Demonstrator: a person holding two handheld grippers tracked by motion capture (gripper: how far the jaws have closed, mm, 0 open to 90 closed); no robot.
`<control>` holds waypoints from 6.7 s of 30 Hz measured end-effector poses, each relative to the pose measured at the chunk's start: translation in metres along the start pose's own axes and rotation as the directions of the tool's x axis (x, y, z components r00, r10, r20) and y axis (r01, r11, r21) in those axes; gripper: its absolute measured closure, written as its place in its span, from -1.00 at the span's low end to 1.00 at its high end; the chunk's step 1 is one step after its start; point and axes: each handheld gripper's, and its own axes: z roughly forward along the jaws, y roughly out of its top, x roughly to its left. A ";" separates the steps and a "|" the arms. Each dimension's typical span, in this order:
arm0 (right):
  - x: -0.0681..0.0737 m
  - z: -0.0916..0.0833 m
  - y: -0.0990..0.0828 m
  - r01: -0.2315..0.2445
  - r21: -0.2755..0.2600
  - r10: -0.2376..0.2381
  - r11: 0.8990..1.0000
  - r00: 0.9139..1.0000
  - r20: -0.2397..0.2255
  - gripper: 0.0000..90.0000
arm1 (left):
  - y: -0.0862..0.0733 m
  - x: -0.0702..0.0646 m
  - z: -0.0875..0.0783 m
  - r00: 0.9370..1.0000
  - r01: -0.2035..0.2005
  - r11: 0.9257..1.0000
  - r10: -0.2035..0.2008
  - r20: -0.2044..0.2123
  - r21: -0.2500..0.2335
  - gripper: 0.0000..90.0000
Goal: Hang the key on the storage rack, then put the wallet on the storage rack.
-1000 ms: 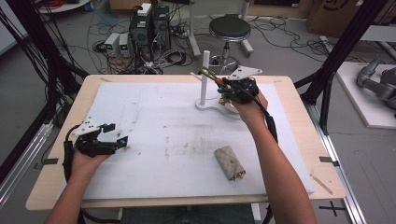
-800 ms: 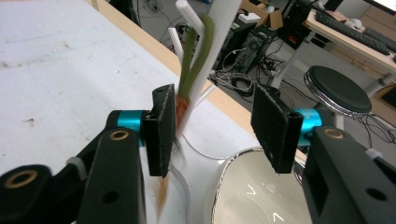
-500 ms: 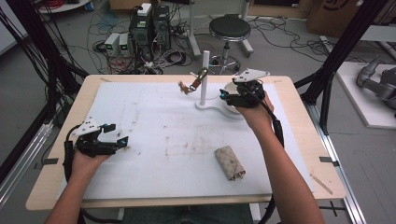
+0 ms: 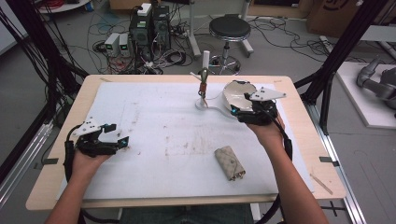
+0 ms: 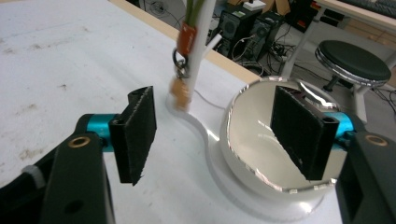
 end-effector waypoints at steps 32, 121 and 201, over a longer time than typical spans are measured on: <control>0.007 -0.014 -0.095 -0.132 0.084 0.131 0.988 0.991 0.014 -0.53 | -0.002 0.004 -0.001 1.000 0.005 1.000 -0.005 -0.004 -0.013 -0.59; 0.115 -0.025 -0.111 -0.131 0.388 0.165 0.912 0.985 -0.055 -0.27 | 0.005 -0.002 0.006 0.999 -0.032 0.999 0.032 -0.013 0.008 -0.60; -0.047 0.042 0.001 -0.029 0.405 -0.008 0.914 0.996 0.088 -0.22 | 0.003 -0.002 0.005 1.000 -0.029 0.999 0.029 -0.005 0.028 -0.60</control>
